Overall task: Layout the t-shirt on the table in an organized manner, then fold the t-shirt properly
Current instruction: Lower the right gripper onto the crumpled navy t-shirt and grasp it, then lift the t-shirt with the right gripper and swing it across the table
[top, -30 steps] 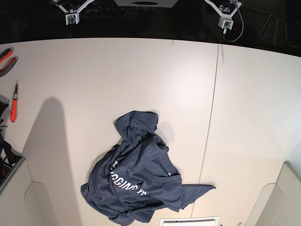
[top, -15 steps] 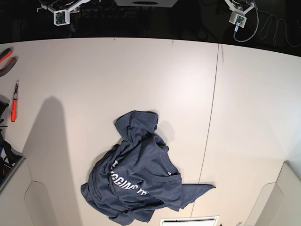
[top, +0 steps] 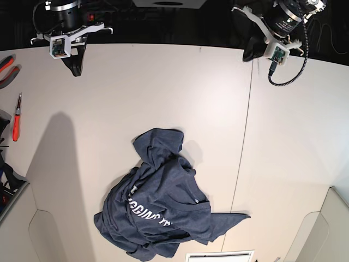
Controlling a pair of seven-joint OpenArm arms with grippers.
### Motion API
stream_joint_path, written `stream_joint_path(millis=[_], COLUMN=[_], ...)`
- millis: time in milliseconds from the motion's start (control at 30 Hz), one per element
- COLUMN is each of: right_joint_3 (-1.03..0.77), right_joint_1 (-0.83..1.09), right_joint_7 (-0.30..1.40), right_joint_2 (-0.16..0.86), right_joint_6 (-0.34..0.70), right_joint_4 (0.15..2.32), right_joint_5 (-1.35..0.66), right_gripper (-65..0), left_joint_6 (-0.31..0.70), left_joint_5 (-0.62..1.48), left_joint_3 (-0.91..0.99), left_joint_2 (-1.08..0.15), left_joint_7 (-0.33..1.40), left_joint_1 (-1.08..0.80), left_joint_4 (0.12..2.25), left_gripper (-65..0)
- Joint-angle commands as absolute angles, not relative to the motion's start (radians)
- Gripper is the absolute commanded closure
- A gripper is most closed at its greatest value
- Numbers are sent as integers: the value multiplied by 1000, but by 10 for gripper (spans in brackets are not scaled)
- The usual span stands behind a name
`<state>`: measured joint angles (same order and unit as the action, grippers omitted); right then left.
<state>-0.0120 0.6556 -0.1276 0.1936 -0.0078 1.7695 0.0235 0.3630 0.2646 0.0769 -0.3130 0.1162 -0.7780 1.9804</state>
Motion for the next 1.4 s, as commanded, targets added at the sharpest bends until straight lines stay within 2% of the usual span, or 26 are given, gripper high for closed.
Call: stream_joint_path(millis=[0,67,133,200,333,367,433,467,500,600,767,900,1033,1167,1367], right_joint_3=[-15,-15,-14,-6,37,56,104,131,160,239,339,397,409,409,412], right_joint_1=[635,590,555,517,435,413,363,337,308,216,18,-130,-234,-323,-393], right_joint_7=[-132,-99,-93,-91,-48,-30,35,64,80,87,87,88,136,136,134], right_joint_2=[199,199,199,199,199,199,196,191,182,138,34,-47,-112,-152,-152], right_joint_6=[-12,-12,-12,-12,-12,-10,19,34,41,41,37,-51,-127,-134,-125], right_joint_4=[1788,1788,1787,1787,1782,1776,1760,1747,1727,1633,1380,1204,1125,1040,873], right_joint_5=[38,49,49,49,49,50,75,88,99,109,192,301,384,385,352], right_gripper=[0,-124,-246,-295,-295,-295,-311,-327,-345,-357,-358,-358,-358,-358,-358], left_joint_6=[363,362,344,328,315,315,313,291,253,159,153,153,152,152,152], left_joint_5=[273,271,242,233,204,191,165,159,159,157,137,137,137,137,137], left_joint_3=[79,79,79,79,79,79,79,79,79,79,79,79,79,79,79], left_joint_2=[-318,-318,-313,-313,-313,-313,-313,-313,-313,-313,-313,-313,-313,-313,-310], left_joint_7=[43,2,59,153,261,273,277,274,273,270,287,289,289,289,289], left_joint_1=[-758,-713,-672,-623,-526,-512,-498,-496,-496,-496,-496,-497,-496,-496,-496], left_joint_4=[2000,2000,2000,1999,1994,1994,1994,1994,1994,1994,1994,1994,1994,1994,1994], left_gripper=[0,0,0,0,0,-65,-248,-307,-329,-331,-331,-331,-331,-331,-331])
